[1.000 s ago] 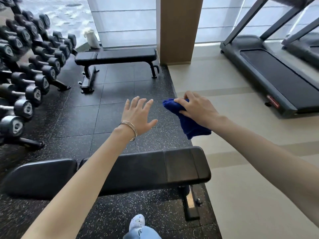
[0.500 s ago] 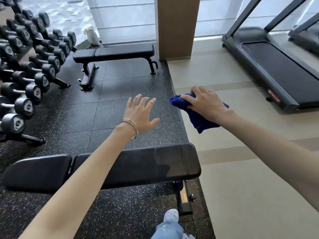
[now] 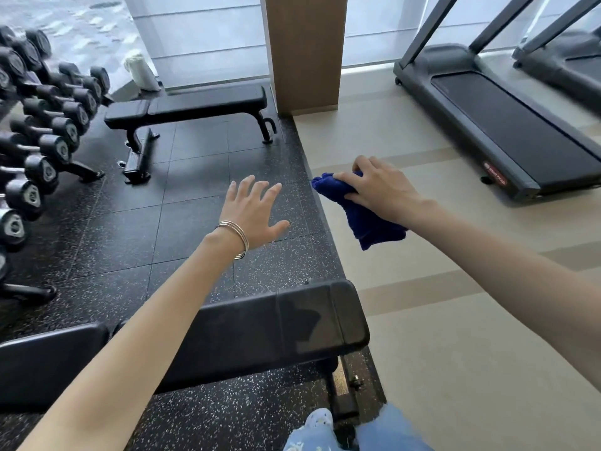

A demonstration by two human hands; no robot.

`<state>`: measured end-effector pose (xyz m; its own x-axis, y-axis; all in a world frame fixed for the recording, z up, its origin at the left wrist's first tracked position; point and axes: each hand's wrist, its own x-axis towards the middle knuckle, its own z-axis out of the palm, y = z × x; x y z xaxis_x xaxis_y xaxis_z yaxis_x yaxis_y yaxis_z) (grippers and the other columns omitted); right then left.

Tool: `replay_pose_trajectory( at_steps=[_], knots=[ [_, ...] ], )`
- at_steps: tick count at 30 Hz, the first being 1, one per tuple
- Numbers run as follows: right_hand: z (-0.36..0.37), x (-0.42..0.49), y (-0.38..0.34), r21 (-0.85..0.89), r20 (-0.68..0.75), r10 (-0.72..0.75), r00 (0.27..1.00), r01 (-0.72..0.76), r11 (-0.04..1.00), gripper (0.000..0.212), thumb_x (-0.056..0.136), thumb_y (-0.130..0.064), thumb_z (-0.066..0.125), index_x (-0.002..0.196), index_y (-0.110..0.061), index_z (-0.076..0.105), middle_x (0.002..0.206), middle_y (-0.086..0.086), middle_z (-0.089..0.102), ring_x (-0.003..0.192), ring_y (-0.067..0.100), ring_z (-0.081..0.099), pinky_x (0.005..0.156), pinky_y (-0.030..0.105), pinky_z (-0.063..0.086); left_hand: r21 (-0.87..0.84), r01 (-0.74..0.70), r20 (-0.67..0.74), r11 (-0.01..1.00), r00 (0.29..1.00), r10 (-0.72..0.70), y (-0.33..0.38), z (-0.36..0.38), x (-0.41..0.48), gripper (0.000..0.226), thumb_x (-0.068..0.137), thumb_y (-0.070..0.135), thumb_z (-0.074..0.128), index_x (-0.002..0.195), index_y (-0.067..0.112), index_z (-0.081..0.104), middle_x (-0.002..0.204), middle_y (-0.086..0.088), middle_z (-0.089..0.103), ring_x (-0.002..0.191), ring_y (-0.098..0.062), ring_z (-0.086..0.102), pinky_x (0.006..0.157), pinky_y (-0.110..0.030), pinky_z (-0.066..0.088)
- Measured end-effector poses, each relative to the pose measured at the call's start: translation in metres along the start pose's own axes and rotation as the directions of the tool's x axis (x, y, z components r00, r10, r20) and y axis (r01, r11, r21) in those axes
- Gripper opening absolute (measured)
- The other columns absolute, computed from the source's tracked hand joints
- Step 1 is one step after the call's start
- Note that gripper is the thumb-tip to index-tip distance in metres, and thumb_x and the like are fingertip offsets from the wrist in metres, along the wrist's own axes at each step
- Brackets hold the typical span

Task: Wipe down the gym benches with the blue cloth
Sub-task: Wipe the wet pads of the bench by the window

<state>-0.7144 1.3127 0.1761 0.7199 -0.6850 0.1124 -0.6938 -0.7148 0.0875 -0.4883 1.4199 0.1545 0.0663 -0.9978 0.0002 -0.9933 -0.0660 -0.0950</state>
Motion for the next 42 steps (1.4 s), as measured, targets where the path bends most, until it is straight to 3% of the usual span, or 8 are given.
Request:
replay_pose_trajectory(
  at_steps=[5,12,23,28,38,42],
  knots=[
    [0.01,0.016,0.026,0.02,0.007,-0.035,0.999,0.035,0.999,0.041,0.095,-0.035,0.048,0.134,-0.025,0.045,0.119,0.011,0.045,0.111,0.03,0.044,0.086,0.041,0.042,0.004,0.015,-0.02,1.0,1.0,-0.015,0.011,0.0,0.024,0.076,0.088,0.058,0.045,0.15,0.023,0.017,0.154,-0.006,0.024,0.145,-0.029,0.01,0.119,-0.05,0.008],
    [0.03,0.034,0.079,0.081,0.058,-0.131,0.99,0.126,0.989,0.041,0.095,-0.036,0.048,0.135,-0.028,0.044,0.118,0.01,0.043,0.112,0.027,0.042,0.081,0.041,0.046,0.008,0.153,0.001,0.988,0.988,-0.153,0.037,0.011,0.051,0.077,0.087,0.06,0.044,0.149,0.023,0.017,0.153,-0.005,0.024,0.144,-0.029,0.01,0.118,-0.049,0.009],
    [0.039,0.045,0.225,0.054,0.062,-0.283,0.957,0.28,0.959,0.038,0.096,-0.036,0.046,0.133,-0.028,0.045,0.117,0.008,0.044,0.11,0.026,0.044,0.074,0.035,0.041,-0.062,0.258,0.033,0.964,0.966,-0.256,0.177,0.006,0.144,0.076,0.089,0.058,0.043,0.15,0.023,0.013,0.153,-0.004,0.023,0.145,-0.028,0.009,0.118,-0.048,0.01],
    [0.044,0.039,0.283,0.062,0.024,-0.274,0.962,0.272,0.96,0.037,0.096,-0.036,0.048,0.132,-0.027,0.047,0.114,0.009,0.045,0.107,0.027,0.045,0.074,0.035,0.038,-0.043,0.238,0.056,0.97,0.97,-0.235,0.227,0.003,0.177,0.077,0.089,0.058,0.043,0.15,0.023,0.013,0.153,-0.004,0.024,0.144,-0.028,0.012,0.118,-0.046,0.012],
    [0.065,0.067,0.341,0.048,0.031,-0.305,0.952,0.303,0.952,0.038,0.096,-0.036,0.047,0.133,-0.027,0.045,0.114,0.008,0.046,0.106,0.025,0.046,0.071,0.031,0.034,-0.014,0.211,0.062,0.977,0.976,-0.21,0.248,-0.001,0.23,0.077,0.088,0.058,0.044,0.15,0.024,0.014,0.15,-0.004,0.031,0.138,-0.025,0.03,0.113,-0.041,0.027],
    [0.076,0.092,0.353,0.047,0.032,-0.325,0.945,0.323,0.945,0.038,0.096,-0.037,0.046,0.133,-0.027,0.045,0.116,0.008,0.046,0.106,0.025,0.046,0.073,0.032,0.035,0.027,0.222,0.069,0.975,0.972,-0.224,0.242,0.005,0.26,0.075,0.088,0.059,0.042,0.15,0.025,0.016,0.149,-0.002,0.033,0.136,-0.024,0.031,0.111,-0.041,0.027]
  ],
)
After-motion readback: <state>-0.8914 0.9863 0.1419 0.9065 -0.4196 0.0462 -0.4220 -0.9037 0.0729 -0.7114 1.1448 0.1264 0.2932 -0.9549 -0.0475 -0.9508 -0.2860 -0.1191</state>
